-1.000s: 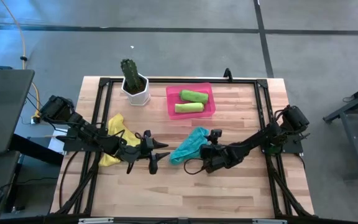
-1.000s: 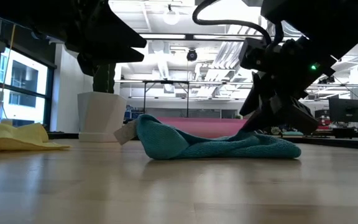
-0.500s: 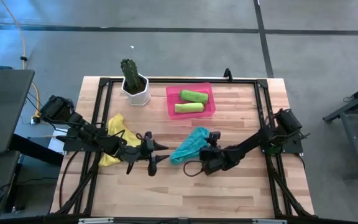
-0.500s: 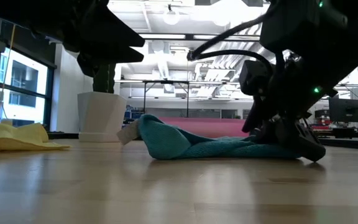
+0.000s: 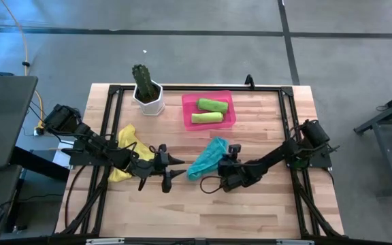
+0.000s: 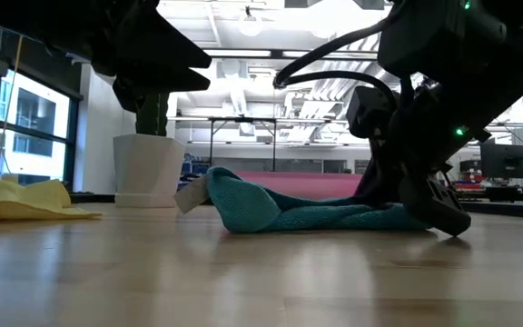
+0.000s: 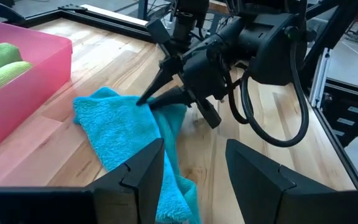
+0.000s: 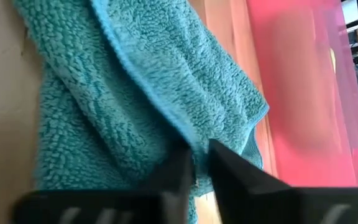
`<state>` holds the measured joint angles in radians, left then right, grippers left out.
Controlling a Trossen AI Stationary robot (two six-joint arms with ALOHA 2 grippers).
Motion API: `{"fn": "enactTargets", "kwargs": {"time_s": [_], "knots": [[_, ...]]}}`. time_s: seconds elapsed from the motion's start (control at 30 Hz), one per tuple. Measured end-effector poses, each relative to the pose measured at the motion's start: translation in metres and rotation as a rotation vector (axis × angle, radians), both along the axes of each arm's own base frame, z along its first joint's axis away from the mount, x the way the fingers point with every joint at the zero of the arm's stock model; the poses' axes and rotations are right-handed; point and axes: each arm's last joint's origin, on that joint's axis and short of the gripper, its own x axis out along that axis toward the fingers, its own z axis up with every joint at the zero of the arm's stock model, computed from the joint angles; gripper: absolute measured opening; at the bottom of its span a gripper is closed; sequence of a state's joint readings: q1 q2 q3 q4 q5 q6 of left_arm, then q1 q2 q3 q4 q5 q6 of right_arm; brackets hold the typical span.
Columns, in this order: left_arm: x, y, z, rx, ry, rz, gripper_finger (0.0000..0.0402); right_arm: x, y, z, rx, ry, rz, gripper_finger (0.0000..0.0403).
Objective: Roll microfiber towels into tight, uniform cylinder then place into a basket
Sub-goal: Roll the blue microfiber cloth
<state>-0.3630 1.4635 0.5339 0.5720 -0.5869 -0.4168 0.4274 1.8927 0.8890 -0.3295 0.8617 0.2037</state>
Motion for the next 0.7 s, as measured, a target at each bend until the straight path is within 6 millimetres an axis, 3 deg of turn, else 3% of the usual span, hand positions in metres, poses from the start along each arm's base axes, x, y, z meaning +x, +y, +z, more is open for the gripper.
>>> {"fn": "enactTargets", "kwargs": {"time_s": [0.07,0.23,0.37,0.7], "knots": [[0.000,0.000,0.000,0.000,0.000,0.000,0.0161,0.002,0.001,0.002,0.013,0.020,0.007,0.0009],[0.000,0.000,0.000,0.025,0.008,-0.013,0.0161,0.011,0.007,0.018,0.096,0.107,0.027,0.0009],[0.000,-0.001,-0.001,0.047,0.025,-0.067,0.0161,0.026,0.011,0.048,0.200,0.115,0.015,0.0005],[0.001,-0.002,0.000,0.168,0.044,-0.137,0.0161,0.057,0.020,0.131,0.276,0.074,-0.015,0.0001]]}}
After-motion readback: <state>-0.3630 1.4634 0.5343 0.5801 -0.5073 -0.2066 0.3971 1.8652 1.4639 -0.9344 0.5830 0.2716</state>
